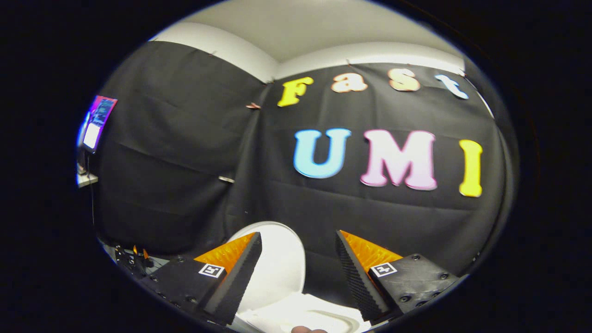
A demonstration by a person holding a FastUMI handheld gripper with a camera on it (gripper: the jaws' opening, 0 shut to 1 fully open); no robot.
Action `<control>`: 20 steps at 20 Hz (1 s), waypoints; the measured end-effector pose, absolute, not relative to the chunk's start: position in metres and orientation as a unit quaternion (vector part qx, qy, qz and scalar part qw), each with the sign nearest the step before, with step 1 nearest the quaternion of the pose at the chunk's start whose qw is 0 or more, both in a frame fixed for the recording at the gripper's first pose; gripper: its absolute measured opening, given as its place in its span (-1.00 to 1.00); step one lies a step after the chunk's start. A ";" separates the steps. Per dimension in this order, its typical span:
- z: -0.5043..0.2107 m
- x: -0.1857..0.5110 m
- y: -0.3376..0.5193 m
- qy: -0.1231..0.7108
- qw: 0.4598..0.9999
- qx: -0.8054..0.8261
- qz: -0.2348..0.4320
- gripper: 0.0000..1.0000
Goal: Open the toilet lid.
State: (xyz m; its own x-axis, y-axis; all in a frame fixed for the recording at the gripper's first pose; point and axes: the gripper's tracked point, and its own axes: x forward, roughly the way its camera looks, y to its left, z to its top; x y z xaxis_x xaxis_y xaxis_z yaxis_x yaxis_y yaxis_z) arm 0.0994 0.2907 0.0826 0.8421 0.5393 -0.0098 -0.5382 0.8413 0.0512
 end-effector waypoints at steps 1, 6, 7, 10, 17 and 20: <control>0.077 0.104 0.258 0.019 0.968 0.027 0.248 0.97; 0.044 0.095 0.107 0.016 0.994 -0.004 0.109 0.96; 0.038 0.091 0.084 0.018 0.996 0.001 0.092 0.97; 0.026 0.074 0.028 0.011 0.999 0.024 0.032 0.97; -0.016 0.056 -0.021 0.010 1.000 0.005 -0.014 0.97; -0.031 0.050 -0.018 0.017 1.000 -0.020 -0.007 0.97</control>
State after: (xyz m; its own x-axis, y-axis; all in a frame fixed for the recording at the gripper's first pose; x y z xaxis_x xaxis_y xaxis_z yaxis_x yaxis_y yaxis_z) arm 0.0501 -0.0175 -0.0309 0.9993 -0.0156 -0.0327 0.0143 0.9991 -0.0400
